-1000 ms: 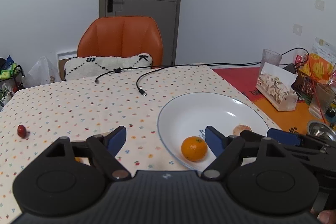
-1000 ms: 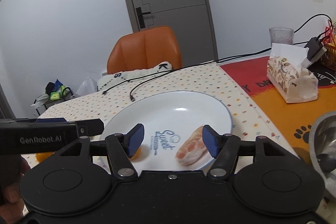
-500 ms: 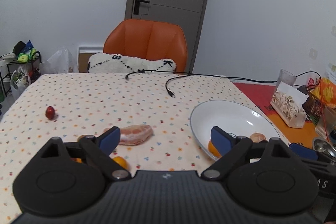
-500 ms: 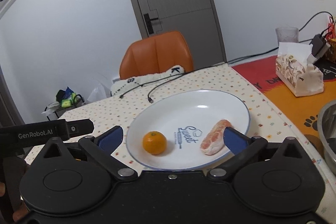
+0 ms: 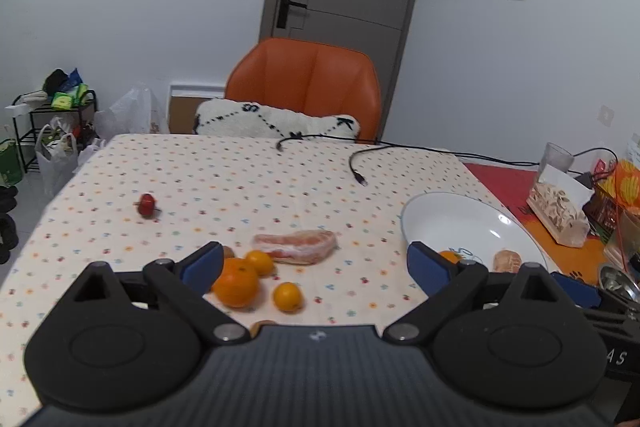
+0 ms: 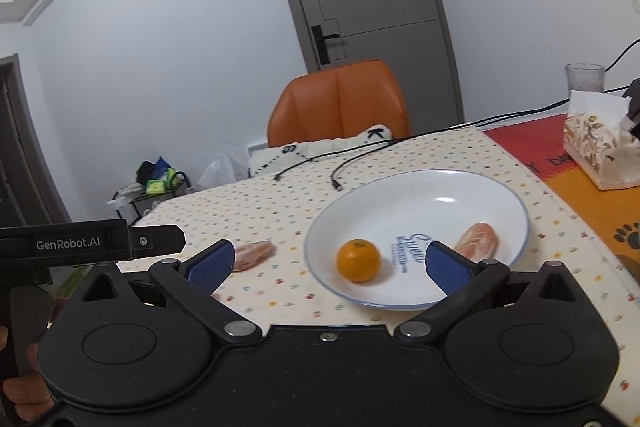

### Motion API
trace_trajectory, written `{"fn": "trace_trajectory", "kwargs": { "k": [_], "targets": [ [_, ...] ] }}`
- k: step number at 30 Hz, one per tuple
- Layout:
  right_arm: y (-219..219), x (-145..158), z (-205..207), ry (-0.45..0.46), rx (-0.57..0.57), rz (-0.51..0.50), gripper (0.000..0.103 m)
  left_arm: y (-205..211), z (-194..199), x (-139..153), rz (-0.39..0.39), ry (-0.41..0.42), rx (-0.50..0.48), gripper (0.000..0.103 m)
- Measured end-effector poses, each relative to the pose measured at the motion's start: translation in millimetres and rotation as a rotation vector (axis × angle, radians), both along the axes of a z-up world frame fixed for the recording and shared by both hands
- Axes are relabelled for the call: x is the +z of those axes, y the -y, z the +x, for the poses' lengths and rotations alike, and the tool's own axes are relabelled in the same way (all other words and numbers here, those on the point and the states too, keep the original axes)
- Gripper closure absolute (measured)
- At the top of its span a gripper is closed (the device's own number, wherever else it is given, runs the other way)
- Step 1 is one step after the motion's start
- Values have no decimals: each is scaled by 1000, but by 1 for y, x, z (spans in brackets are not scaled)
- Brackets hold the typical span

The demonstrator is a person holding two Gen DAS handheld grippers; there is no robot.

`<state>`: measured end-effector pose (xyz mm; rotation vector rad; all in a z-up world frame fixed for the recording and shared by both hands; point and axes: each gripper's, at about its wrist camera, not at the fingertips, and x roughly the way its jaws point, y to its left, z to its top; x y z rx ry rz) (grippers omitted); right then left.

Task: Organize fruits
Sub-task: 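Withdraw both grippers from the plate toward the remaining fruit, then grasp the red apple with the left gripper while the right gripper grasps the brown round fruit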

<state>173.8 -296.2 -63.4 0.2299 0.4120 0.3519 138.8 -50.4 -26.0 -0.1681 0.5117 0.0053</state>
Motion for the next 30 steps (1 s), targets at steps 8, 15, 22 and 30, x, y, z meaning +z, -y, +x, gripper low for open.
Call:
{"fn": "trace_trajectory", "kwargs": {
  "k": [8, 15, 22, 30],
  "targets": [
    [-17, 3, -10, 11, 60, -2, 0, -23, -17, 4, 4, 12, 27, 6],
    [-29, -2, -8, -74, 108, 62, 0, -44, -30, 0, -20, 28, 56, 8],
    [-48, -7, -11, -95, 168, 37, 0, -63, -35, -10, -37, 25, 89, 13],
    [-66, -13, -7, -112, 201, 19, 0, -83, -33, -23, -77, -2, 116, 27]
  ]
}}
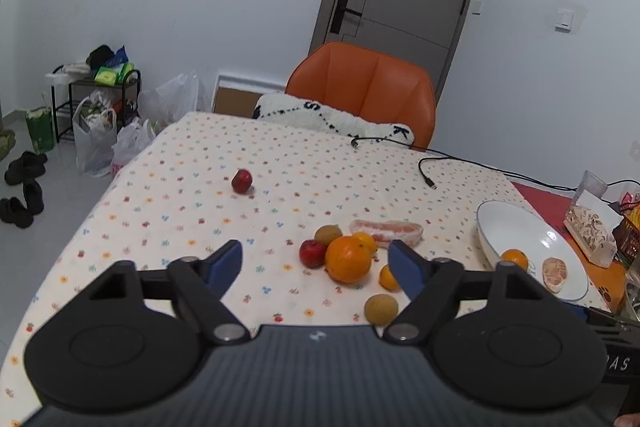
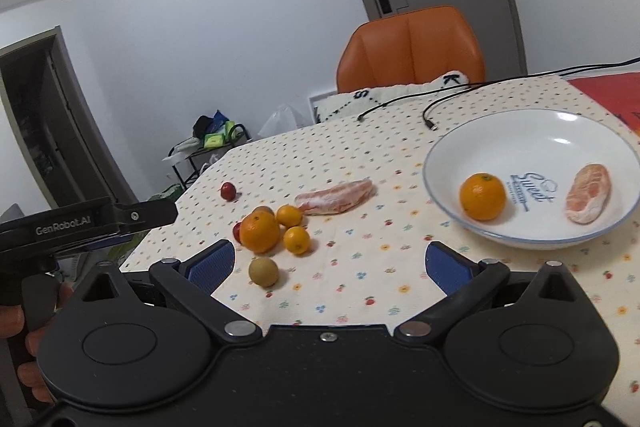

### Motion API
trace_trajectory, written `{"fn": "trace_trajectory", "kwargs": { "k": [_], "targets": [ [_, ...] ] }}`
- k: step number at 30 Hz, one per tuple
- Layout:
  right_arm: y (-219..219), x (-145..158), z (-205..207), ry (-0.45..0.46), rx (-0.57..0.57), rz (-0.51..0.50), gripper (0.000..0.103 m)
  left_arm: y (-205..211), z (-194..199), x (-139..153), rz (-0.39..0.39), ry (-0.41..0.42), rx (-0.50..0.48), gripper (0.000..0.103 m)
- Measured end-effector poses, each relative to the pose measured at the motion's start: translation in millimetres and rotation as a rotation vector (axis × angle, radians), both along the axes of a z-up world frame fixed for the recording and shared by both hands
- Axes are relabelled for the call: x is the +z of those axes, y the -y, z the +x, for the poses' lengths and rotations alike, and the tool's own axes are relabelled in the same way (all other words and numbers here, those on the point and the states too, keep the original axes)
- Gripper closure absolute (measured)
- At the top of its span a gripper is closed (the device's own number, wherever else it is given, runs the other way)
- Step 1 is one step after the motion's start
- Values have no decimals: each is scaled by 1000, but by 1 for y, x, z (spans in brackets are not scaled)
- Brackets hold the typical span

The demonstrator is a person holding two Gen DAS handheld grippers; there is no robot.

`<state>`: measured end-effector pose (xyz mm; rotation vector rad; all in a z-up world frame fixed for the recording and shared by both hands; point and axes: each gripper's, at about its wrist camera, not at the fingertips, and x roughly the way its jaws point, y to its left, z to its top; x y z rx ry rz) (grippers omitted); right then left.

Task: Organize fruits
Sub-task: 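Grasp the red apple with the left gripper while the right gripper grasps the brown round fruit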

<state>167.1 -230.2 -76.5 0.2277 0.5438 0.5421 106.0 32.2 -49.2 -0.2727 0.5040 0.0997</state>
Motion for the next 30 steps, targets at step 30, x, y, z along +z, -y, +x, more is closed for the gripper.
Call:
{"fn": "trace_trajectory", "kwargs": {
  "k": [30],
  "targets": [
    [-74, -20, 32, -78, 135, -69, 36, -32, 30, -29, -56, -76, -2, 49]
  ]
}}
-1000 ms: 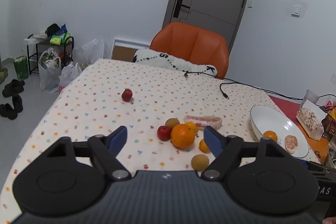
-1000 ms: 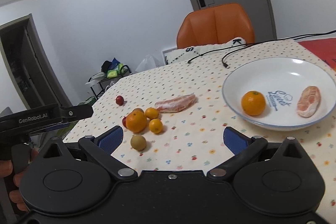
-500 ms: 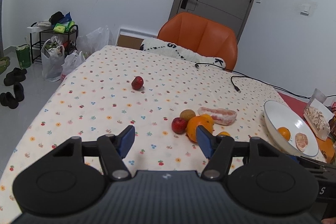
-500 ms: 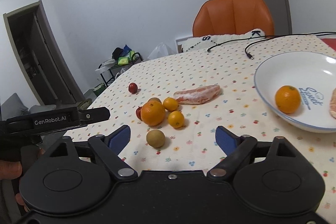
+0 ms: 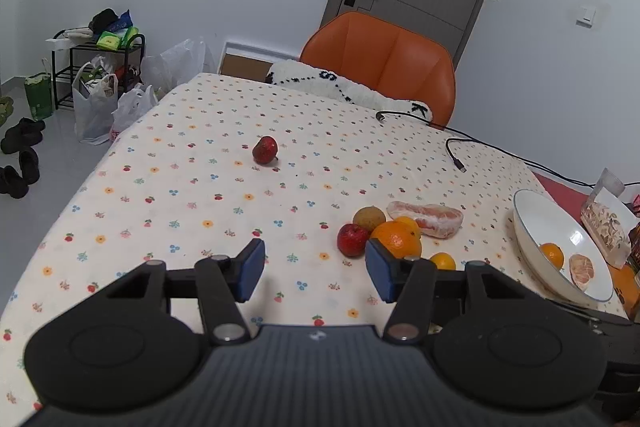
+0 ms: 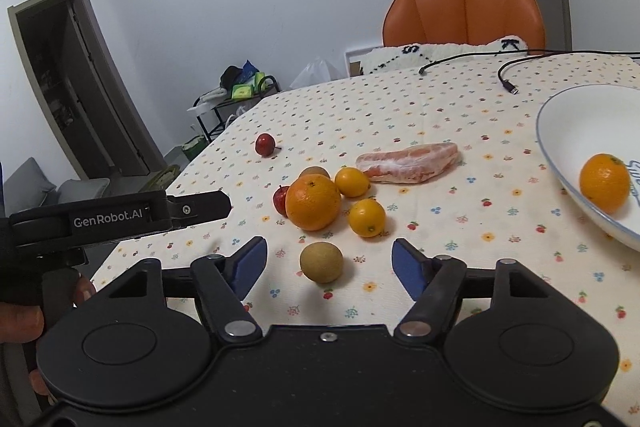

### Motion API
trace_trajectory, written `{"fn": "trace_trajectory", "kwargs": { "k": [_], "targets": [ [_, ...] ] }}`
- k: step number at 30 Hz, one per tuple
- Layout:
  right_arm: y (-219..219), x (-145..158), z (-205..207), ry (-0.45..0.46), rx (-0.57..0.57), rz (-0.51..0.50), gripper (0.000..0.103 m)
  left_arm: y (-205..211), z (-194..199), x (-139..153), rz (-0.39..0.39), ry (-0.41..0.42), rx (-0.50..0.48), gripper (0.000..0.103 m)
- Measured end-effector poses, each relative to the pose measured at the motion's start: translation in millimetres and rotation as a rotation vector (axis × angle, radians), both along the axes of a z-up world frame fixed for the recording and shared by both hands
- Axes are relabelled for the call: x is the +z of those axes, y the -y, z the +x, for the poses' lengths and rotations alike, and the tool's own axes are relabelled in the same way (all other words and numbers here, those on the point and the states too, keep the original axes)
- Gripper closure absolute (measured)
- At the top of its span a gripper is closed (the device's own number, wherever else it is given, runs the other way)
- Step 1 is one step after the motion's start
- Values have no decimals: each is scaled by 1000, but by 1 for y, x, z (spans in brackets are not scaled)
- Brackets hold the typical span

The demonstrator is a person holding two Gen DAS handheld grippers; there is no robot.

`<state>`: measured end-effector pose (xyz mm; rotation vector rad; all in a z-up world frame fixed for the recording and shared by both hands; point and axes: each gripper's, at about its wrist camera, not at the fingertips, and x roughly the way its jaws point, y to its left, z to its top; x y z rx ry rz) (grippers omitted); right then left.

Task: Organize fruits
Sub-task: 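Grasp the red apple with the left gripper while the right gripper grasps the brown round fruit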

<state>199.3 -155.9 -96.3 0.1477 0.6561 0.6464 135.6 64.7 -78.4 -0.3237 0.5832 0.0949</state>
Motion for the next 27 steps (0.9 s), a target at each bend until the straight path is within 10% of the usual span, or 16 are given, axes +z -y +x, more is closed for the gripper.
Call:
{"fn": "trace_trajectory", "kwargs": {
  "k": [14, 27],
  "targets": [
    [-12, -10, 12, -16, 17, -18, 75, 6, 16, -8, -7, -21, -41, 49],
    [9, -10, 21, -43, -14, 2, 78, 12, 46, -15, 42, -53, -46, 58]
  ]
}}
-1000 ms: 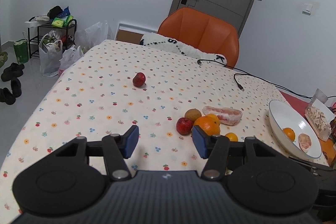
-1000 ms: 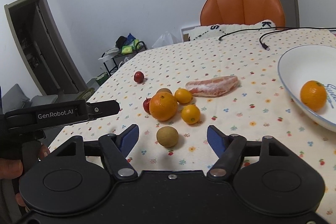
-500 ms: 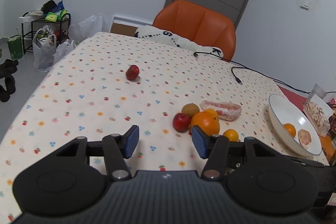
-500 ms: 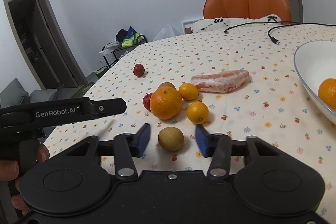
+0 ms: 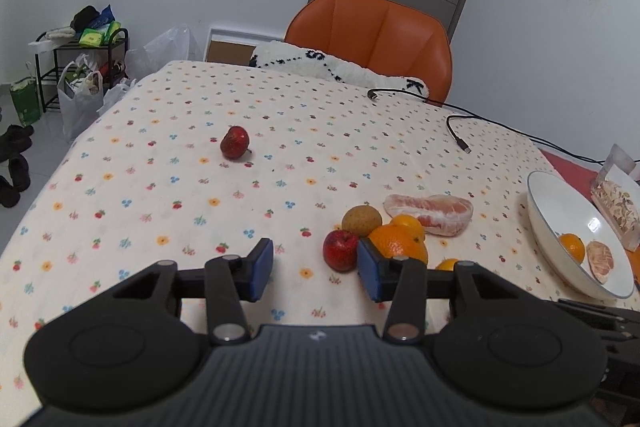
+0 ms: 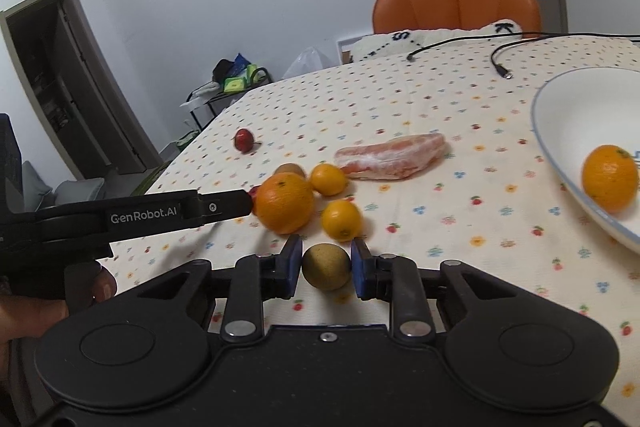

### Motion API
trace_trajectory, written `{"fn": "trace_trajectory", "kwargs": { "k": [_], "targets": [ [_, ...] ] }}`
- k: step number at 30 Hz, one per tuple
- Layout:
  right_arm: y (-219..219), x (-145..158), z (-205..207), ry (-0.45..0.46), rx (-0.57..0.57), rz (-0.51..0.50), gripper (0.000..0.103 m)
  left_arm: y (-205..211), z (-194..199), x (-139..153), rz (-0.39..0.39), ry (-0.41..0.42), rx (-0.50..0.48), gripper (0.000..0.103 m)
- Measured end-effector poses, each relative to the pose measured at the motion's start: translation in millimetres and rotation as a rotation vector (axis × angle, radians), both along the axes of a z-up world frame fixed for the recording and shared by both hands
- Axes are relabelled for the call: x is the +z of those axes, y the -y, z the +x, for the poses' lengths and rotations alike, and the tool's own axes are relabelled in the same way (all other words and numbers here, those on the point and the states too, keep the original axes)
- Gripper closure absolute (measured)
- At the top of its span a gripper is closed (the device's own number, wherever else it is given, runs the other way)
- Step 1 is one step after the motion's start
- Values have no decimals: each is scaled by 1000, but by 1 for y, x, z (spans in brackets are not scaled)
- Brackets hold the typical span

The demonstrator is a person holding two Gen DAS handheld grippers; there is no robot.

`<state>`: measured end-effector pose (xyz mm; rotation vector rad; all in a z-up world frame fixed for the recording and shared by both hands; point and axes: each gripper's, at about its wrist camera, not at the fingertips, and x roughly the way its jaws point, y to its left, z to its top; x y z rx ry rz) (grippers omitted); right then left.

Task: Organize fruits
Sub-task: 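Grasp the red apple with the left gripper while the right gripper grasps the brown round fruit, then carry the apple and the brown fruit over the white plate with both grippers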

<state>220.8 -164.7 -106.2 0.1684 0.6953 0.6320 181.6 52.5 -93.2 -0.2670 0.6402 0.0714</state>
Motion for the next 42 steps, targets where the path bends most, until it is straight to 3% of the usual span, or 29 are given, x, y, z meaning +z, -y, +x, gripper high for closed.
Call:
{"fn": "trace_trajectory", "kwargs": {
  "k": [12, 15, 17, 19, 32, 42],
  "targets": [
    [23, 1, 6, -4, -44, 14, 78, 8, 13, -3, 34, -3, -21, 61],
    [26, 1, 4, -2, -47, 18, 78, 15, 15, -7, 60, -5, -40, 69],
    [29, 1, 3, -2, -50, 24, 78, 15, 15, -8, 68, -4, -30, 82],
    [32, 1, 1, -1, -56, 28, 78, 12, 14, -7, 41, -6, -17, 82],
    [53, 11, -10, 33, -91, 48, 78, 21, -10, 19, 71, 51, -17, 82],
    [77, 22, -22, 76, -129, 69, 78, 49, -21, 37, 69, 97, -70, 82]
  ]
}}
